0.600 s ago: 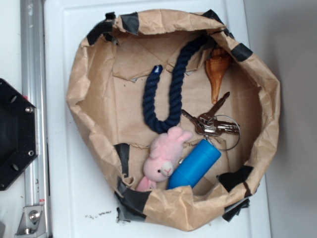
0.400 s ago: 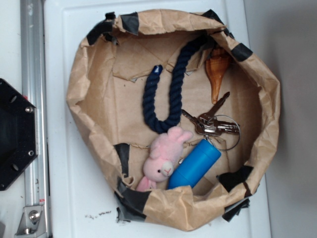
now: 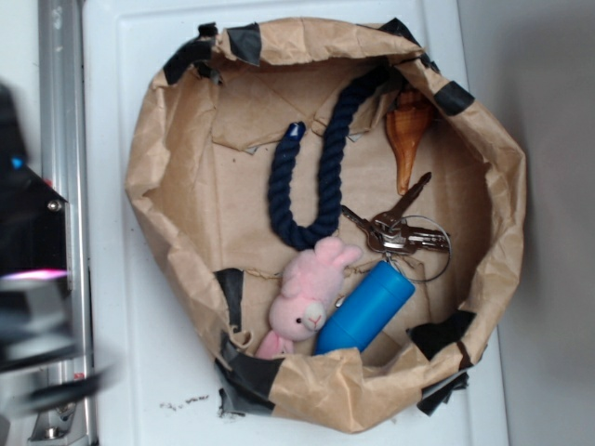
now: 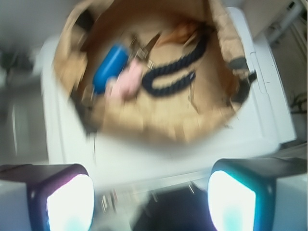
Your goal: Grab the blue rope.
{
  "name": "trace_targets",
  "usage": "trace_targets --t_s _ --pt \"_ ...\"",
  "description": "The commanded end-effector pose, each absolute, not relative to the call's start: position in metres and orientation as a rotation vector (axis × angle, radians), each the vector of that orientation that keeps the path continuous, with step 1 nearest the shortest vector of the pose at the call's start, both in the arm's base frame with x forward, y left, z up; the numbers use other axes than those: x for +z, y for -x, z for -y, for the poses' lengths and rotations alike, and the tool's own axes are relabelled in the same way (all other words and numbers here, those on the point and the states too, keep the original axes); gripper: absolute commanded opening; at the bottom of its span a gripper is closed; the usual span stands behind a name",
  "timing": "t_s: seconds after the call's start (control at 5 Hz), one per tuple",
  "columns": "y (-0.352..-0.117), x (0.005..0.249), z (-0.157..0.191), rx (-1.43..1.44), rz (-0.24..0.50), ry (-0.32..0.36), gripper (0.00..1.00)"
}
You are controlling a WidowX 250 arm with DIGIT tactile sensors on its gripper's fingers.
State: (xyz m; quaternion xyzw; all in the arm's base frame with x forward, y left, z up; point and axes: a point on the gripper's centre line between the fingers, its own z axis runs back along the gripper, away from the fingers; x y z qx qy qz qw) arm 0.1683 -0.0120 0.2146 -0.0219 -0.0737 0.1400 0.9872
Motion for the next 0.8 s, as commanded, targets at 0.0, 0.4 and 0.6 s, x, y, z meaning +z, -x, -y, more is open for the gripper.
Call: trace_targets --t_s 0.0,0.4,0.6 --pt "-0.215 0.195 0.0 0.541 0.152 0.047 1.0" --pt "-0.215 0.195 0.0 0.541 0.152 0.047 1.0" --pt "-0.204 0.177 -0.006 0.765 0.295 0.112 1.0"
